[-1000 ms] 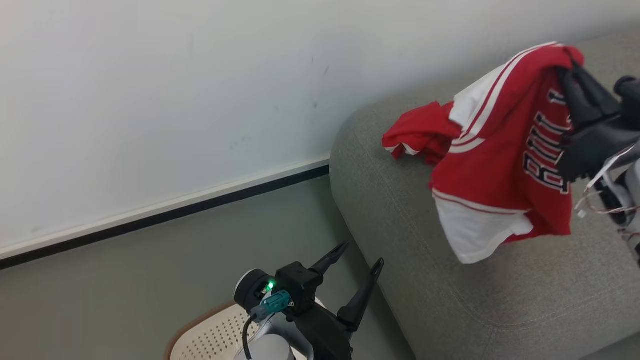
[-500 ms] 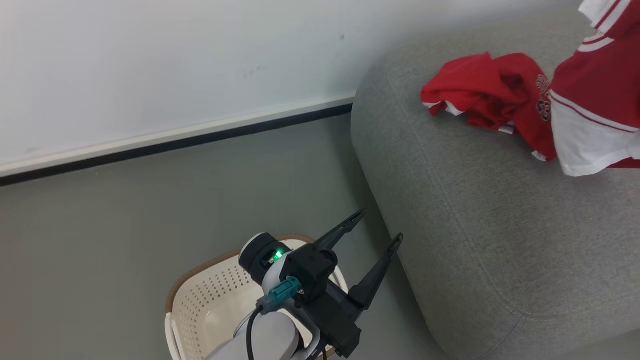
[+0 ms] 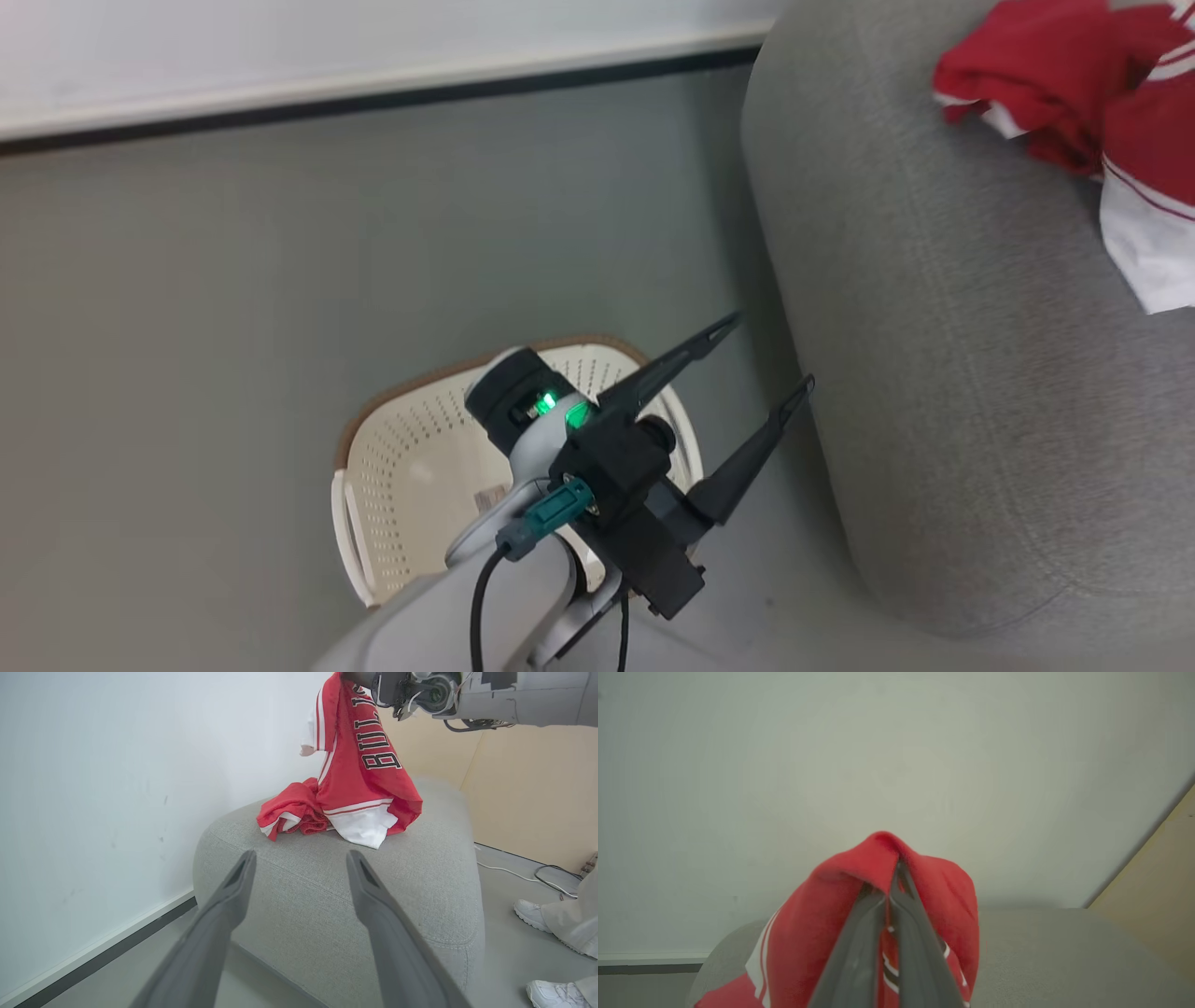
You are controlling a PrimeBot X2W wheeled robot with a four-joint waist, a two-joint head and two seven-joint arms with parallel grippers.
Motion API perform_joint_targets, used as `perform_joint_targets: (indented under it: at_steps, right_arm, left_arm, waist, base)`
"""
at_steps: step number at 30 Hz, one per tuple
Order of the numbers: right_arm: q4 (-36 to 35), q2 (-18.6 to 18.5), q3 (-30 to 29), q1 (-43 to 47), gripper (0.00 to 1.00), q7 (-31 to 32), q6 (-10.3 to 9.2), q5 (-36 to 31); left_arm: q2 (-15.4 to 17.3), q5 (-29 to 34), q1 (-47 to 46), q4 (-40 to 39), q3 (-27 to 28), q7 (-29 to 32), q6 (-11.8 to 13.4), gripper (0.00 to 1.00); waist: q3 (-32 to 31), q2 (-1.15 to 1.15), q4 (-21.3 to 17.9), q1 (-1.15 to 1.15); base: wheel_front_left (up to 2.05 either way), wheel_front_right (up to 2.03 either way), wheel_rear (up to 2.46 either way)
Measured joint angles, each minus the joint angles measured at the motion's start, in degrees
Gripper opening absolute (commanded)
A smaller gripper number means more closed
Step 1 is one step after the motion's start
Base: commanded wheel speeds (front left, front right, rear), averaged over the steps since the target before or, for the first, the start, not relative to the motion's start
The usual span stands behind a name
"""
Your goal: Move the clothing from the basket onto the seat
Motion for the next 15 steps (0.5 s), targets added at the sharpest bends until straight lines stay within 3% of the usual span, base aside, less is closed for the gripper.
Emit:
perform_joint_targets:
  at_steps: [8, 10, 11, 13, 14, 15]
  right_arm:
    - [3.4, 3.1, 0.4, 0.0, 0.0, -1.9, -0.49, 0.0]
    - [4.5, 3.8, 0.5, -0.1, 0.12, -2.8, -0.49, 0.0]
    - [5.1, 4.3, 0.6, -0.3, 0.27, -3.0, -0.49, 0.0]
    - [6.0, 5.2, 0.9, -0.6, 0.49, -3.5, -0.49, 0.0]
    - [6.6, 5.5, 1.1, -0.8, 0.94, -3.8, -0.49, 0.0]
    - [7.0, 5.9, 1.2, -1.0, 1.0, -3.9, -0.49, 0.0]
  left_arm:
    - [1.1, 1.1, -4.3, -1.9, 1.0, 0.8, 0.0, 1.0]
    - [1.5, 1.4, -4.9, -1.8, 1.2, 0.8, 0.0, 1.0]
    - [1.8, 1.5, -5.1, -1.6, 1.2, 0.7, 0.0, 1.0]
    - [2.3, 1.5, -5.2, -1.2, 1.5, 0.7, -0.5, 1.0]
    - [2.3, 1.5, -5.2, -0.9, 1.5, 0.7, -0.5, 1.0]
    - [2.3, 1.5, -5.2, -0.6, 1.5, 0.7, -0.5, 1.0]
  waist:
    - [7.0, 0.0, 1.3, 0.0]
    - [8.5, 0.0, 1.4, 0.01]
    - [9.1, 0.0, 1.4, 0.01]
    - [10.1, 0.0, 1.4, 0.0]
    - [10.4, 0.0, 1.3, 0.0]
    - [10.6, 0.0, 1.1, 0.0]
  base:
    - [0.0, 0.0, 0.0]
    - [0.0, 0.0, 0.0]
    - [0.0, 0.0, 0.0]
    - [0.0, 0.0, 0.0]
    - [0.0, 0.0, 0.0]
    - [0.0, 0.0, 0.0]
